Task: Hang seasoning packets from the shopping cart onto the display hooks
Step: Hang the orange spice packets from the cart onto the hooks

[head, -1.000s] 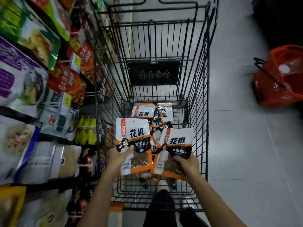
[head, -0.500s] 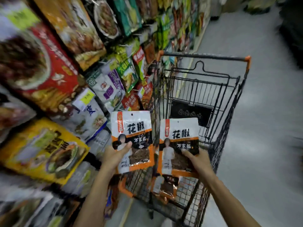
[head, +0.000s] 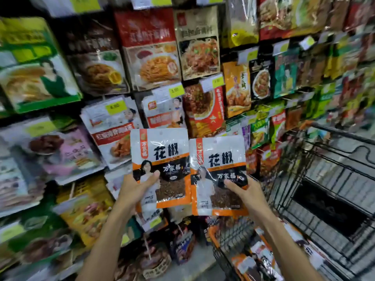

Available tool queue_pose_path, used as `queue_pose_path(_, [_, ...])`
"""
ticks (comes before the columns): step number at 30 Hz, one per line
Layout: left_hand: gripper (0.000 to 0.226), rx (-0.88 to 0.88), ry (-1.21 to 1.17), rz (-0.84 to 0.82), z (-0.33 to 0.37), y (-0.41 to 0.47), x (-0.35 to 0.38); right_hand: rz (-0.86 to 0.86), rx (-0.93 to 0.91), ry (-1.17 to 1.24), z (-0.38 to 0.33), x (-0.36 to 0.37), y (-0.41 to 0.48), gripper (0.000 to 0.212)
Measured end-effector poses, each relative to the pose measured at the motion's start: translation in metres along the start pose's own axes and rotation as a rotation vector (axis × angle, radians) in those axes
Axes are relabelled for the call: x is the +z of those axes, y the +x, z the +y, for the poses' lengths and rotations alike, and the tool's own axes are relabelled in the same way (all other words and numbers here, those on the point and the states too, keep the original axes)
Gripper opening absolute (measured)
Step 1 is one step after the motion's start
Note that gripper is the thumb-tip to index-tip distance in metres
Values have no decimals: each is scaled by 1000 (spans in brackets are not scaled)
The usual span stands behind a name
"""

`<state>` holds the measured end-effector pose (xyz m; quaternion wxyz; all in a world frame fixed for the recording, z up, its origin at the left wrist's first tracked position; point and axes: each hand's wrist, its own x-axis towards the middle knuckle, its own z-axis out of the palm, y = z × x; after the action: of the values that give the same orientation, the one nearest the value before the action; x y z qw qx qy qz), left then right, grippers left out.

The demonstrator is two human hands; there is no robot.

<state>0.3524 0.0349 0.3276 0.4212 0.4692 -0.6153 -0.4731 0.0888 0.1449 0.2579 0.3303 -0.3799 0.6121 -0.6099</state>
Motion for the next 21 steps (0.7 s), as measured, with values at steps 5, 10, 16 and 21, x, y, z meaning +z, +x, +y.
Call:
queue_pose_path(5, [60, 23, 18, 197, 5, -42, -103, -189, -82, 91, -37, 82, -7, 65])
queue_pose_path(10, [79, 27, -1, 409, 0, -105, -211, -320, -155, 16, -68, 177, -40, 45])
queue_pose_path(16, [49, 71, 51, 538, -5, -198, -332, -485, -175, 34, -87, 294, -116, 79])
queue_pose_path(21, [53, 52, 103, 763, -16, -269, -424, -563, -137, 92, -91, 387, -186, 101])
